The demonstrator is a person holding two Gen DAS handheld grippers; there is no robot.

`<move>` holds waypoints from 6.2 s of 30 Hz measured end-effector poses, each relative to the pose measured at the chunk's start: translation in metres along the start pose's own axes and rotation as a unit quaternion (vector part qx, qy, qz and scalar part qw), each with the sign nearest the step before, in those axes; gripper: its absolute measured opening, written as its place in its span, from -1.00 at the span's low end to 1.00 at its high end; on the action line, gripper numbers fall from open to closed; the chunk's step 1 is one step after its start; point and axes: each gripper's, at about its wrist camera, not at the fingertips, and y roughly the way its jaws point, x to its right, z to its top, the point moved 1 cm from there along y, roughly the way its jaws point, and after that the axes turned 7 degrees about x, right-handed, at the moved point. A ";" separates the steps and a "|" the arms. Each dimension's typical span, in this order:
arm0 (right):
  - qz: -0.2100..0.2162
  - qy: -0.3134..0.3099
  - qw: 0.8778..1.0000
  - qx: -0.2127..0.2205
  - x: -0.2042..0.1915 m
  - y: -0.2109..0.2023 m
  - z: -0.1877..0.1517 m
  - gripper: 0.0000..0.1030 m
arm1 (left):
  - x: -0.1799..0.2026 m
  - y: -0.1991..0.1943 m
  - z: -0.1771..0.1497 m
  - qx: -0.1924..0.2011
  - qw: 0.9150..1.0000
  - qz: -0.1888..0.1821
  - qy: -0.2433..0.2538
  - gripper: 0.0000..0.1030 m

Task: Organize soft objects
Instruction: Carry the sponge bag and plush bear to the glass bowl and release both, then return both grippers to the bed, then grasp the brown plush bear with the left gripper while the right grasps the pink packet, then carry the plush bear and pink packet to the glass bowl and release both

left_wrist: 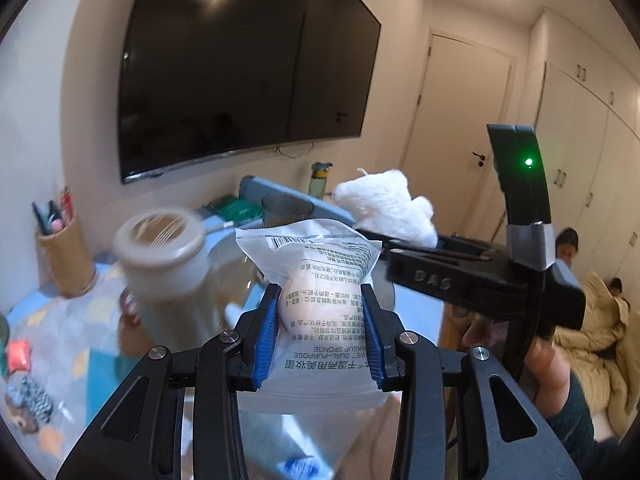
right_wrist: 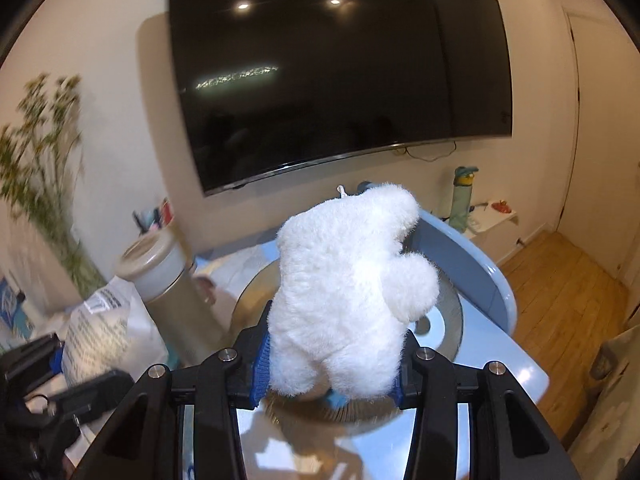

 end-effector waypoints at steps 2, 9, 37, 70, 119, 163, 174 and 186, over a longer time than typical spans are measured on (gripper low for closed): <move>0.010 0.020 1.000 -0.002 0.013 0.017 0.011 -0.15 | 0.006 0.024 0.006 -0.002 1.000 0.023 -0.009 -0.32; 0.000 0.094 0.995 -0.034 0.062 0.078 0.028 -0.15 | 0.008 0.115 -0.001 -0.067 0.991 0.112 0.009 -0.32; 0.116 0.125 0.983 -0.069 0.066 -0.019 -0.035 0.41 | -0.029 -0.099 -0.009 0.018 0.999 -0.048 -0.008 0.62; 0.261 -0.143 0.933 -0.203 -0.308 0.075 -0.195 0.17 | -0.309 -0.197 -0.197 -0.083 0.922 0.285 -0.249 0.65; 0.295 -0.143 0.916 -0.230 -0.413 0.198 -0.145 0.02 | -0.376 -0.169 -0.180 -0.006 0.917 0.173 -0.359 -0.11; 0.193 -0.191 0.932 -0.242 -0.379 0.205 -0.130 0.12 | -0.368 -0.158 -0.168 -0.054 0.921 0.283 -0.261 -0.16; 0.248 -0.259 0.905 -0.229 -0.368 0.141 -0.156 0.65 | -0.379 -0.169 -0.172 -0.031 0.907 0.287 -0.306 0.37; 0.265 -0.272 0.904 -0.195 -0.398 0.194 -0.156 0.28 | -0.363 -0.157 -0.163 -0.044 0.920 0.309 -0.235 -0.24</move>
